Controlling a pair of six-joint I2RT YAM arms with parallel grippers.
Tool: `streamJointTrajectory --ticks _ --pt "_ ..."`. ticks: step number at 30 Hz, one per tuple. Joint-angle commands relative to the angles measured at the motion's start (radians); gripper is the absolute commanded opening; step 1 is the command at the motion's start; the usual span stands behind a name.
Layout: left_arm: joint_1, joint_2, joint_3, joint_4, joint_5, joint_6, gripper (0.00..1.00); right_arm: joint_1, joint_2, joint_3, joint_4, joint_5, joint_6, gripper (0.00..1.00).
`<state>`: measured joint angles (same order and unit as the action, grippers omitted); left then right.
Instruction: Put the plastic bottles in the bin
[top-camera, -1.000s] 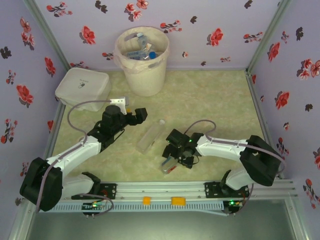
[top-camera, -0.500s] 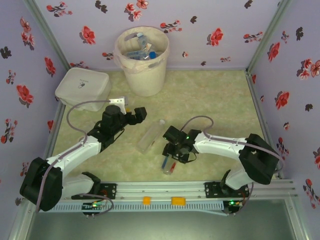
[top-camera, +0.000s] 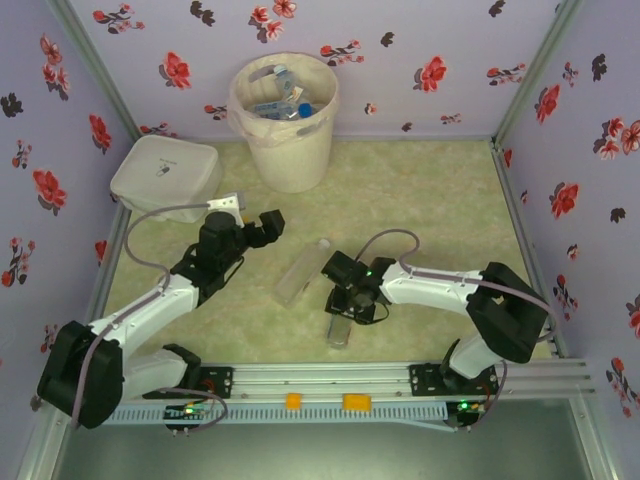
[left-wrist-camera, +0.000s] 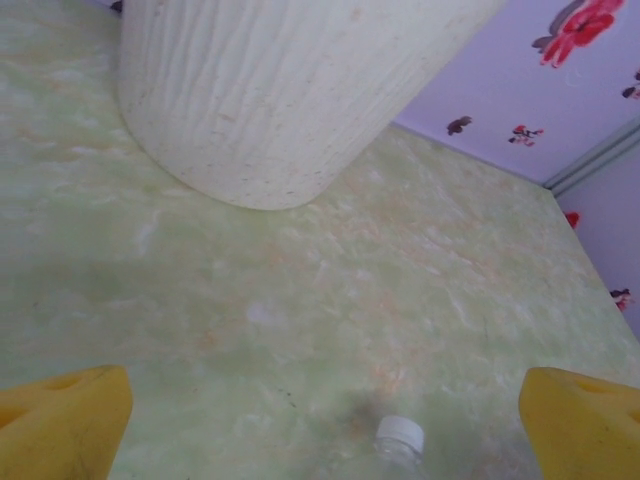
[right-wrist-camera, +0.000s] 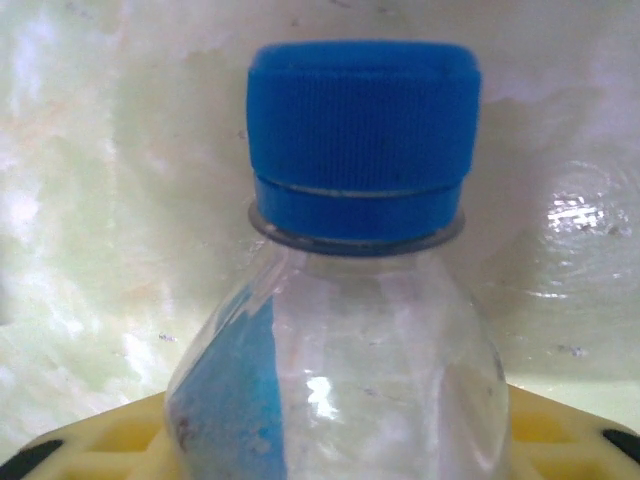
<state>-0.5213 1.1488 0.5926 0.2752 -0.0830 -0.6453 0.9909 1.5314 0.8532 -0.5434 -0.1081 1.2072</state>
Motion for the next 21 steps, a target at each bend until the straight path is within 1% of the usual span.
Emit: streamJointTrajectory --ticks 1,3,5,8,12,14,17,21 --pt "0.033 -0.017 -0.018 0.009 -0.031 -0.029 1.00 -0.010 -0.020 0.041 -0.057 0.060 -0.069 0.45" --pt "0.057 -0.018 -0.019 0.008 -0.031 -0.028 1.00 -0.041 -0.038 0.076 -0.082 0.077 -0.121 0.43" --pt "0.085 -0.015 -0.019 0.008 -0.030 -0.034 1.00 -0.089 -0.062 0.103 -0.075 0.064 -0.198 0.42" --pt "0.124 -0.012 -0.021 0.006 -0.024 -0.041 1.00 -0.183 -0.096 0.152 -0.066 0.037 -0.318 0.40" --pt "0.167 -0.015 -0.026 -0.006 -0.013 -0.042 1.00 -0.312 -0.114 0.268 -0.075 0.033 -0.479 0.39" --pt "0.181 -0.014 -0.034 -0.005 -0.009 -0.049 1.00 -0.381 -0.101 0.348 -0.082 0.024 -0.551 0.39" --pt "0.199 -0.013 -0.045 -0.006 0.008 -0.056 1.00 -0.475 -0.055 0.480 -0.055 -0.028 -0.622 0.37" --pt "0.219 -0.014 -0.041 -0.040 0.027 -0.051 1.00 -0.537 0.036 0.695 -0.025 -0.048 -0.725 0.37"
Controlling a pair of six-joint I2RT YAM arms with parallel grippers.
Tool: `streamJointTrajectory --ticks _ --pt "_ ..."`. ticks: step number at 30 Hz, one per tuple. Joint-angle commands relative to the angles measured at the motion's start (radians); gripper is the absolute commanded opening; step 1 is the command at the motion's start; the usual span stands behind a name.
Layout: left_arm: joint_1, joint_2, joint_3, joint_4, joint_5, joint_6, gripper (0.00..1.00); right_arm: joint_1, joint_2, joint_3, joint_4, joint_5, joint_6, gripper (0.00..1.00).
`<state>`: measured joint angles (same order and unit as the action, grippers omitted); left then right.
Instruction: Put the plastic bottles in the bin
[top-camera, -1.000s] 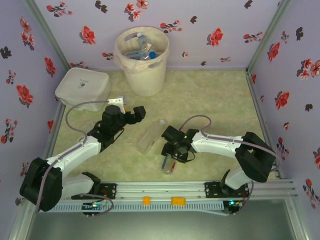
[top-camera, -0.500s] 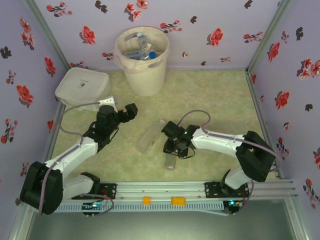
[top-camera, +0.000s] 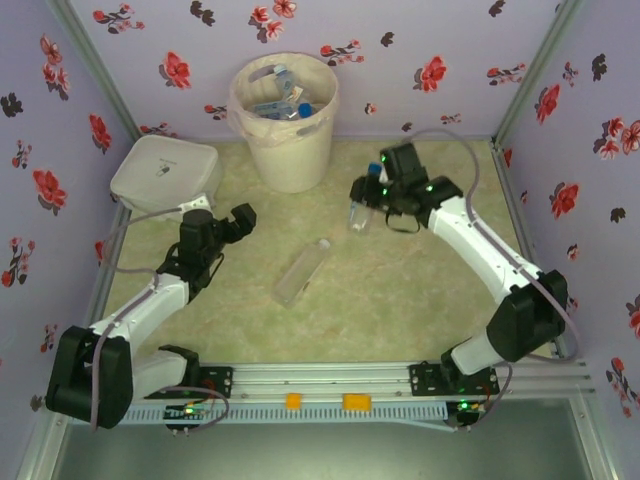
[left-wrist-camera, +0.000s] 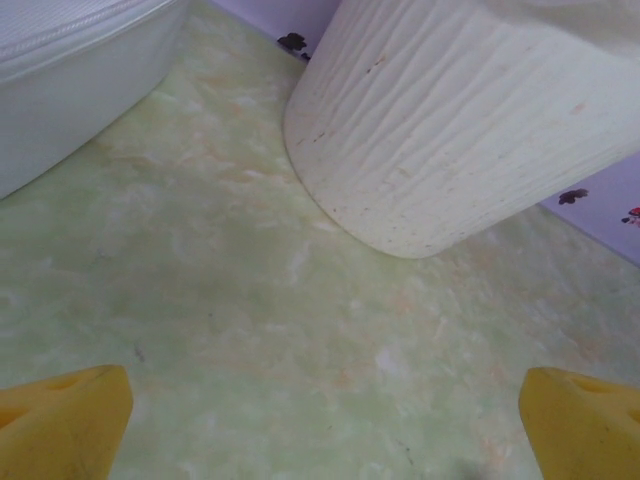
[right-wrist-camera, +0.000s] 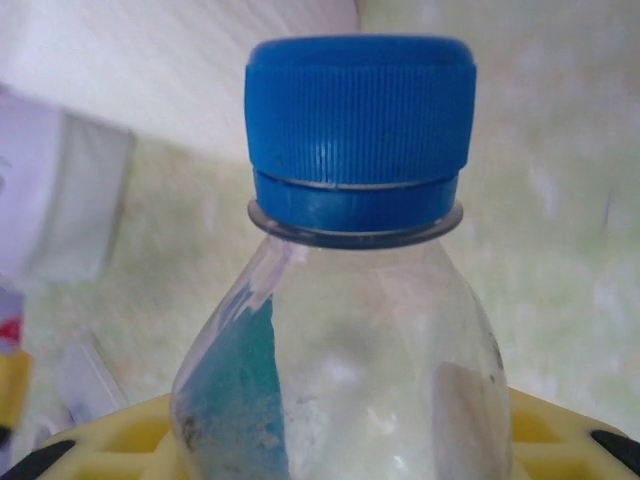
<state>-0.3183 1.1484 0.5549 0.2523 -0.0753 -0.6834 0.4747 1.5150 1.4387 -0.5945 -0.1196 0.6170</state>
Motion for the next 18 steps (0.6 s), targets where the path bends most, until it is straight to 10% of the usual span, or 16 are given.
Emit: streamJointTrajectory --ticks 1,18 --pt "0.020 -0.012 0.002 -0.025 0.023 -0.013 1.00 -0.030 0.077 0.159 0.031 -0.031 -0.157 0.38" --pt "0.032 0.045 0.075 -0.162 0.261 0.015 1.00 -0.123 0.748 1.213 0.032 -0.191 -0.399 0.39"
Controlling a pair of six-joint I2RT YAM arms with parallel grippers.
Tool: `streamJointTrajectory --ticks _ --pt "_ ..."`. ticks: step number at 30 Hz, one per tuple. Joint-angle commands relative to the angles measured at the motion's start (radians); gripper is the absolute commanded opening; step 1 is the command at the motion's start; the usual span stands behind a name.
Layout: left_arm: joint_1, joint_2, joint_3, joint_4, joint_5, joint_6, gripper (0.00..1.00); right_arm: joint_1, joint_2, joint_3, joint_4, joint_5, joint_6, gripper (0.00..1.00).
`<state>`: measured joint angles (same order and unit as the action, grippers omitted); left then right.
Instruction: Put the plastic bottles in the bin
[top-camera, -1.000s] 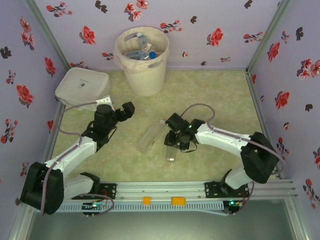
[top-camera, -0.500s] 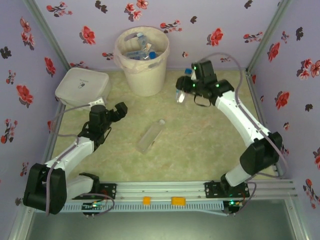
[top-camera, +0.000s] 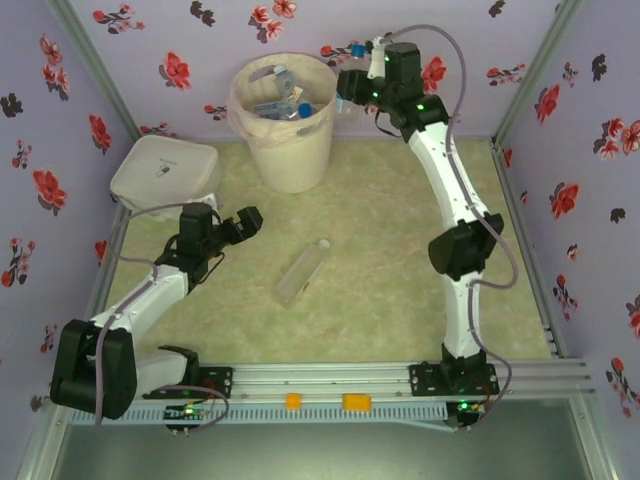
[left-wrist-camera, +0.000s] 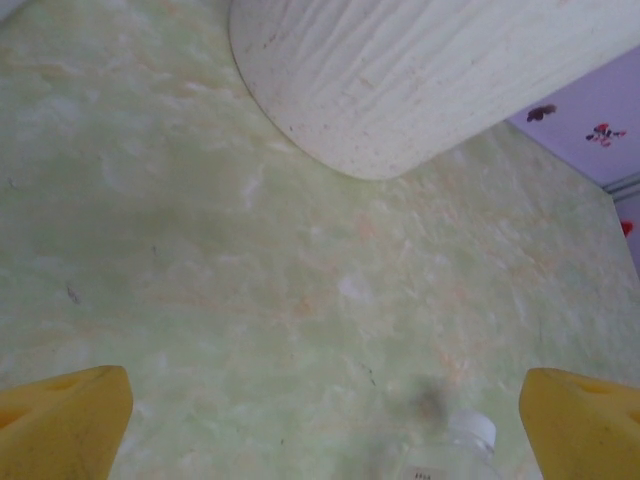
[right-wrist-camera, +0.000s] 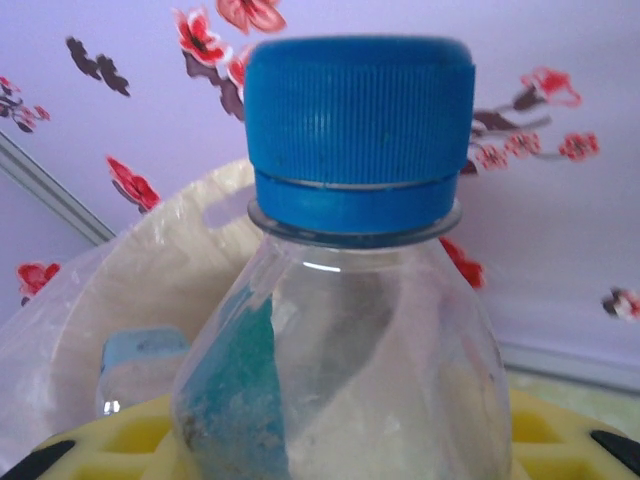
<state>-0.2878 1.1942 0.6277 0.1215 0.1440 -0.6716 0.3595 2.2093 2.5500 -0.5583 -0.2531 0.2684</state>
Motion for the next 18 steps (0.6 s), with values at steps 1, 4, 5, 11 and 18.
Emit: streamJointTrajectory --ticks 1,4,5,11,18 --pt "0.001 -0.001 -0.006 -0.028 0.040 -0.007 1.00 -0.008 0.062 0.106 0.027 -0.068 -0.044 0.39" --pt "-0.001 -0.001 -0.025 -0.032 0.040 -0.029 1.00 -0.008 0.066 0.070 0.144 -0.097 -0.018 0.39" --pt "-0.003 0.000 -0.032 -0.034 0.040 -0.035 1.00 -0.008 0.066 0.066 0.172 -0.107 -0.009 0.39" --pt "-0.015 0.004 -0.047 -0.042 0.040 -0.056 1.00 -0.007 0.059 0.043 0.303 -0.120 0.044 0.39" --pt "-0.034 0.028 -0.035 -0.036 0.040 -0.063 1.00 -0.006 0.084 -0.011 0.459 -0.114 0.114 0.39"
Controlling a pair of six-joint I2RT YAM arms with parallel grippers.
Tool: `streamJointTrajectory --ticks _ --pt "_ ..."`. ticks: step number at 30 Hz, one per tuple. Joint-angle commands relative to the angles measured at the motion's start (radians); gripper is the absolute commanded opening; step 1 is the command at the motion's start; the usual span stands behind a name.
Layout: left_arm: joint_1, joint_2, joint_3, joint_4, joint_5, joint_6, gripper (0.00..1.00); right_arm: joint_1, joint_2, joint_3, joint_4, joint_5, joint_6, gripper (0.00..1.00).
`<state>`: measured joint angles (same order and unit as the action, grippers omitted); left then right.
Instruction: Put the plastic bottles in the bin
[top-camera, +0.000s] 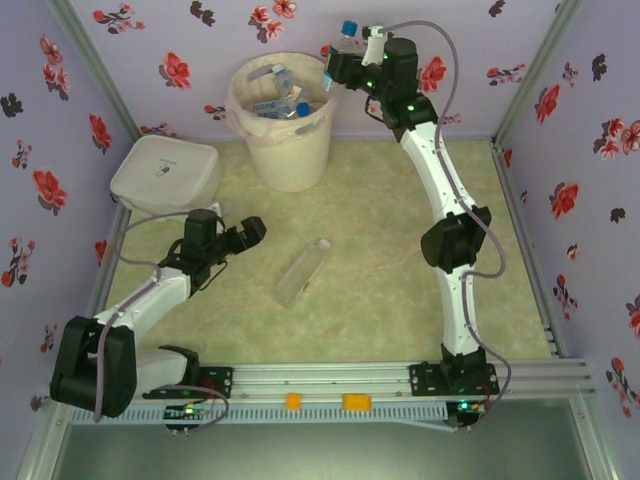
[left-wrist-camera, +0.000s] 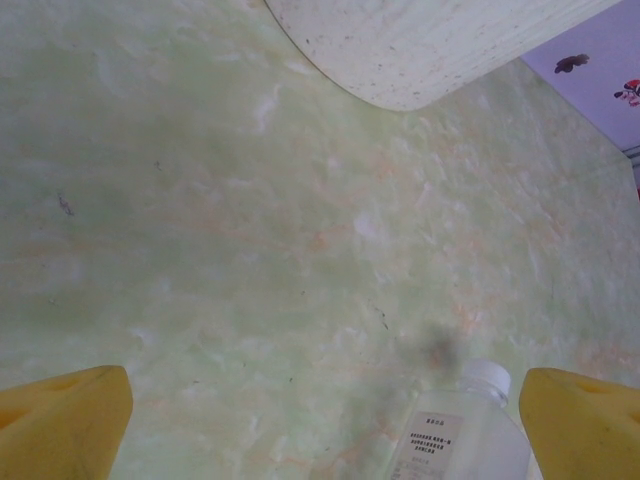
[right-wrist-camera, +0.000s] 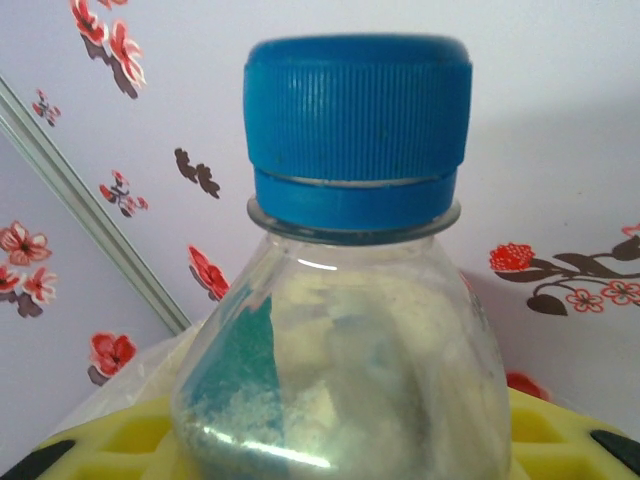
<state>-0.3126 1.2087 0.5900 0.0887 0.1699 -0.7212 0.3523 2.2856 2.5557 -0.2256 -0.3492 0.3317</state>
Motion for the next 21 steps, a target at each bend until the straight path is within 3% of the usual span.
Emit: streamJointTrajectory --ticks 1,7,14,19,21 --pt "-0.011 0.015 0.005 -0.002 0.015 -0.014 1.00 0.001 0.017 -0.016 0.137 -0.016 0.055 0.40" --pt "-0.020 0.020 0.008 0.000 0.011 -0.020 1.00 0.025 0.050 -0.048 0.183 -0.003 0.046 0.40" --pt "-0.026 0.027 0.016 -0.001 0.011 -0.015 1.00 0.065 0.057 -0.052 0.067 0.130 -0.142 0.44" --pt "-0.031 0.037 0.024 -0.002 0.011 -0.014 1.00 0.067 0.086 -0.021 0.048 0.143 -0.154 0.52" --pt "-0.033 0.038 0.027 -0.001 0.011 -0.016 1.00 0.069 0.100 0.005 0.036 0.136 -0.149 0.63"
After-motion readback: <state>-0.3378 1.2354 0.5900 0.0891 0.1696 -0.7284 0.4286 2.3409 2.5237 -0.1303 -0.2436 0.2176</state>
